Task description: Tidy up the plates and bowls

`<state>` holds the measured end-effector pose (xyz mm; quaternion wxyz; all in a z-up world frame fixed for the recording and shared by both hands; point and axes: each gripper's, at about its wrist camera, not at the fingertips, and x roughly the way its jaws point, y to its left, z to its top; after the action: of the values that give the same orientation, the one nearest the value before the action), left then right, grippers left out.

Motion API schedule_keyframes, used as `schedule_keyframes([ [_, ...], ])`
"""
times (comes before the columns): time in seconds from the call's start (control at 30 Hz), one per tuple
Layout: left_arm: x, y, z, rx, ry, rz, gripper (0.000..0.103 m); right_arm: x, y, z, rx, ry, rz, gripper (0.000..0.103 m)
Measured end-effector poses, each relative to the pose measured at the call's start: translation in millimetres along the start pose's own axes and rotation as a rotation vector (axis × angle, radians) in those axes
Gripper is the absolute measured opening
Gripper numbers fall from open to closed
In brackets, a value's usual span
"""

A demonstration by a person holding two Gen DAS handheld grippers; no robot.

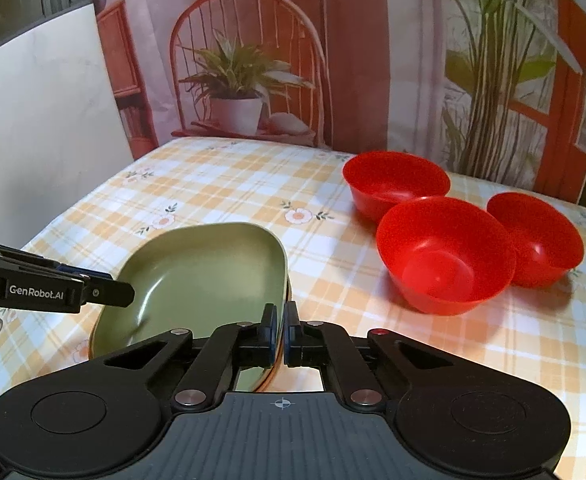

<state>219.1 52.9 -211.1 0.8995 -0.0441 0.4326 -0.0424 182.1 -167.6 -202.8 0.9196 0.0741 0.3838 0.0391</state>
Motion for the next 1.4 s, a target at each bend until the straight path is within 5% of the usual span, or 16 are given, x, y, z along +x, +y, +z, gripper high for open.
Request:
schedule_keyframes([
  [0.5,-1,0,-1,-0.005,-0.006,-0.005,0.025,6,-3,-4,0.031,0.03,0.013,0.003],
  [0.77,-15,-2,10,0.007,-0.058,-0.007,0.027,-8,-18,8,0.067,-0.042,0.002,0.015],
  [1.13,-44,-29,83,0.09,-0.209,-0.061,0.027,-45,-99,77,0.108,-0.217,-0.104,0.017],
  [1.4,-45,-64,149,0.11,-0.335,-0.074,0.027,-33,-136,135,0.067,-0.247,-0.133,0.018],
])
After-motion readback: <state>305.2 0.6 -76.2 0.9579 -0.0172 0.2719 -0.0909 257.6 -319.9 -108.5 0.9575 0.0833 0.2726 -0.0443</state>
